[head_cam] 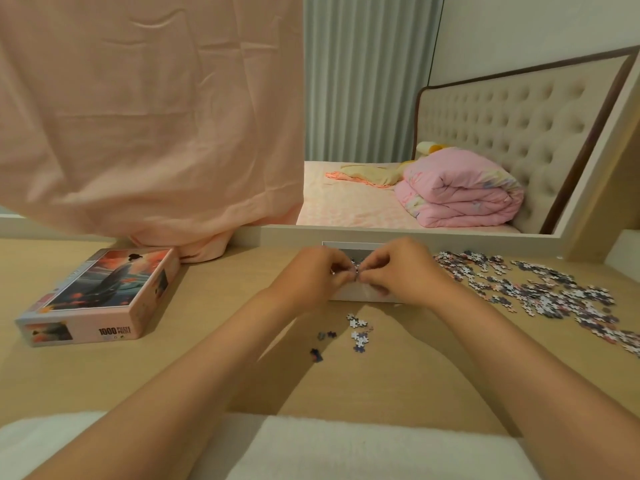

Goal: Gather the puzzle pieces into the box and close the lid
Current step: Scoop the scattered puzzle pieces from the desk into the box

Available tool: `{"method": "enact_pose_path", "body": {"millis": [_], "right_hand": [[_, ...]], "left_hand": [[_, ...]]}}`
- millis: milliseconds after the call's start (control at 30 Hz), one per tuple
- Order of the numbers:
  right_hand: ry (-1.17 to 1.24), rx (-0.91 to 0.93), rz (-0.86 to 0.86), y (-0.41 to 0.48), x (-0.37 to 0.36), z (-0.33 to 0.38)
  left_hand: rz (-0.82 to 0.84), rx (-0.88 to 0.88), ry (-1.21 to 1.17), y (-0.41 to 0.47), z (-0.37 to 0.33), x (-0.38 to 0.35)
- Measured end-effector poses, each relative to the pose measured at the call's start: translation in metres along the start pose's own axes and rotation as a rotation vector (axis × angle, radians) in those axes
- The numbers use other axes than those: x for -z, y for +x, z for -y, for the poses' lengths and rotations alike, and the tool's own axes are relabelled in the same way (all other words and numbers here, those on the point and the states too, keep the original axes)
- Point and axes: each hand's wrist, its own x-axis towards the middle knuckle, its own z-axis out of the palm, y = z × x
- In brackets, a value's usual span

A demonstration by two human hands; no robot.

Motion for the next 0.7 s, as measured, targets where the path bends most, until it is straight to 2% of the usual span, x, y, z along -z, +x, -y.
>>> {"method": "enact_pose_path", "body": {"millis": [100,233,300,467,567,700], "right_hand": [[-0.059,0.032,-0.169,0.014,0.005,-0.01],[-0.273,0.051,-0.021,0.02,-0.001,-0.032],[-0.291,0.063,-0.005,0.018,-0.001,-0.038],[-0.267,0.053,-0.168,0.014,0.008,-0.037],[-0.329,0.038,-0.169,0.011,0.008,-0.035],[-0.392,0.167,-0.174,0.003,0.009,-0.03]], "left_hand": [[-0.055,-0.023,0.096,0.023,0.002,-0.004],[0.001,-0.068,0.347,0.034,0.012,-0.017],[0.004,-0.069,0.329,0.035,0.015,-0.02],[-0.022,-0.059,0.267,0.034,0.013,-0.021],[-0.058,-0.037,0.236,0.032,0.011,-0.02],[-0.047,-0.065,0.311,0.027,0.014,-0.015]]}}
